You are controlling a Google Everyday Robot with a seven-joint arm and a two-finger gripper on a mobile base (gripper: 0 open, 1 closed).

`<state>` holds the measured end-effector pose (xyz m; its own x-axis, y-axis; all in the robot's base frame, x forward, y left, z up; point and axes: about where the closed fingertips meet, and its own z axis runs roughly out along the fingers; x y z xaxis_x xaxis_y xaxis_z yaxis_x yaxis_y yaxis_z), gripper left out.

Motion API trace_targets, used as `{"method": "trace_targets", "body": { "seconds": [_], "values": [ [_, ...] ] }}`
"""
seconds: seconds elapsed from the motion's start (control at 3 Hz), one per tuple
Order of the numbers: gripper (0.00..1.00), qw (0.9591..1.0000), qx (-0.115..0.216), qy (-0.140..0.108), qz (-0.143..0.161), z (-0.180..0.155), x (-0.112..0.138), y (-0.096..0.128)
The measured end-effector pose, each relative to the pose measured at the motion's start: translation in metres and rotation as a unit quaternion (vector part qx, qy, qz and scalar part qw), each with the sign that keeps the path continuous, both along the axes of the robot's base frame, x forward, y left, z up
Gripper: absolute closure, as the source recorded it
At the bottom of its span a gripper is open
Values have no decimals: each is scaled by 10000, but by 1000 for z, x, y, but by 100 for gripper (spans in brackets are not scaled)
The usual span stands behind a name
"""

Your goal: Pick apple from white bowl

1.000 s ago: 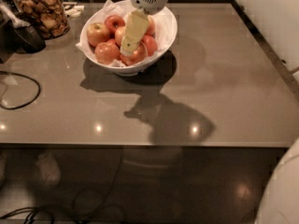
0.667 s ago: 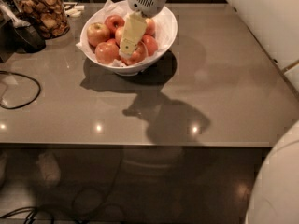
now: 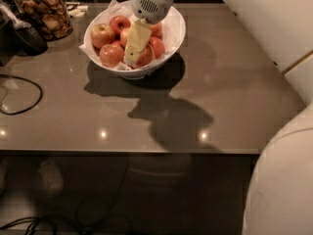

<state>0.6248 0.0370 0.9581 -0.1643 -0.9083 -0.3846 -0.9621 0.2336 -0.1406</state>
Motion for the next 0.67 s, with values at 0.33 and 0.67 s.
{"method": "trace_targets", "body": {
  "seconds": [0.33,0.67],
  "values": [
    [18,10000,-23,86,1,-7,1,1],
    [19,9997,-62,215,-10,-18,3,2]
  ]
}}
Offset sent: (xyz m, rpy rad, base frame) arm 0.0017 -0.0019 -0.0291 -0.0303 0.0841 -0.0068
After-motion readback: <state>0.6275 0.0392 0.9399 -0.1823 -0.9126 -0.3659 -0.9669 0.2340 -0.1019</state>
